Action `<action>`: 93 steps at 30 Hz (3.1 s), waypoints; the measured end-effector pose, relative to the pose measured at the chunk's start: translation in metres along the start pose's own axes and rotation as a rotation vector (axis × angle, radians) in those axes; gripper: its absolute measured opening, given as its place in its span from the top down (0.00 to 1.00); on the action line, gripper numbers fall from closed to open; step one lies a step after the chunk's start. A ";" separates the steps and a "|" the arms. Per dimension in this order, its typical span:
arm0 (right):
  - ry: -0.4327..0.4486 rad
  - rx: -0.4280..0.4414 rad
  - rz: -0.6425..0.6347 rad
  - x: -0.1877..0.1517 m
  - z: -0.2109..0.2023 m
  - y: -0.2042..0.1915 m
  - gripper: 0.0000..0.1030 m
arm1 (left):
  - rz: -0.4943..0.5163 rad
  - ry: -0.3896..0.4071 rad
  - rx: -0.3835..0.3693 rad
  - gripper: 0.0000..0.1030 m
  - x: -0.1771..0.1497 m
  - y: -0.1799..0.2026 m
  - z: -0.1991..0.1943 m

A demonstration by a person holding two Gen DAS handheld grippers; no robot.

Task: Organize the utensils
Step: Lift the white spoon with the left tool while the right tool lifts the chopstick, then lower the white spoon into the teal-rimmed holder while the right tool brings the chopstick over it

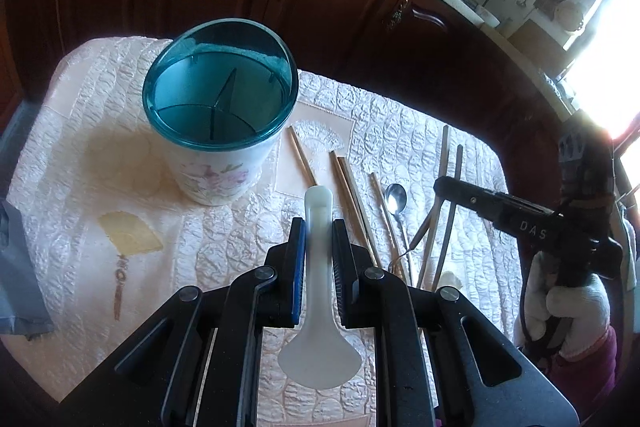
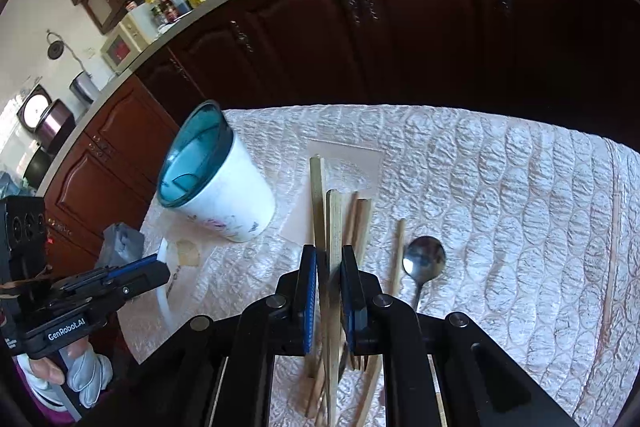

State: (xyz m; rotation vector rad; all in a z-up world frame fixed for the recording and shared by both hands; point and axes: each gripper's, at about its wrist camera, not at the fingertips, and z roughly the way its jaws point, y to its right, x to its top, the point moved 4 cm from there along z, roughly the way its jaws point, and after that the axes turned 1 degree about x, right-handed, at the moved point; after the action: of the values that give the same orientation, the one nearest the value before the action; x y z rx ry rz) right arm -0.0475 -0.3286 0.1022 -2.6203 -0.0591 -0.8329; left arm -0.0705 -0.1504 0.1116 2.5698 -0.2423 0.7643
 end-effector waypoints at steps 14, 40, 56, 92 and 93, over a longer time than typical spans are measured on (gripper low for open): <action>-0.028 0.029 0.029 0.000 0.013 -0.007 0.90 | -0.008 0.013 -0.005 0.89 0.000 -0.001 -0.009; -0.043 -0.024 -0.011 0.001 0.022 -0.005 0.85 | -0.030 0.008 0.002 0.89 -0.001 -0.004 -0.006; -0.215 -0.102 -0.137 0.010 0.119 -0.007 0.83 | -0.077 -0.007 0.011 0.89 -0.001 -0.021 -0.001; 0.057 0.107 -0.091 0.045 -0.016 -0.035 0.95 | -0.069 0.218 0.014 0.89 0.066 -0.030 -0.088; 0.076 0.117 -0.094 0.047 -0.024 -0.039 0.95 | -0.063 0.240 0.021 0.89 0.074 -0.029 -0.092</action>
State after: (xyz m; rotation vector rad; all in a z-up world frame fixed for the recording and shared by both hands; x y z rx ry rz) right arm -0.0278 -0.3056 0.1604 -2.4898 -0.2051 -0.9312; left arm -0.0445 -0.0852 0.2108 2.4627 -0.0776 1.0442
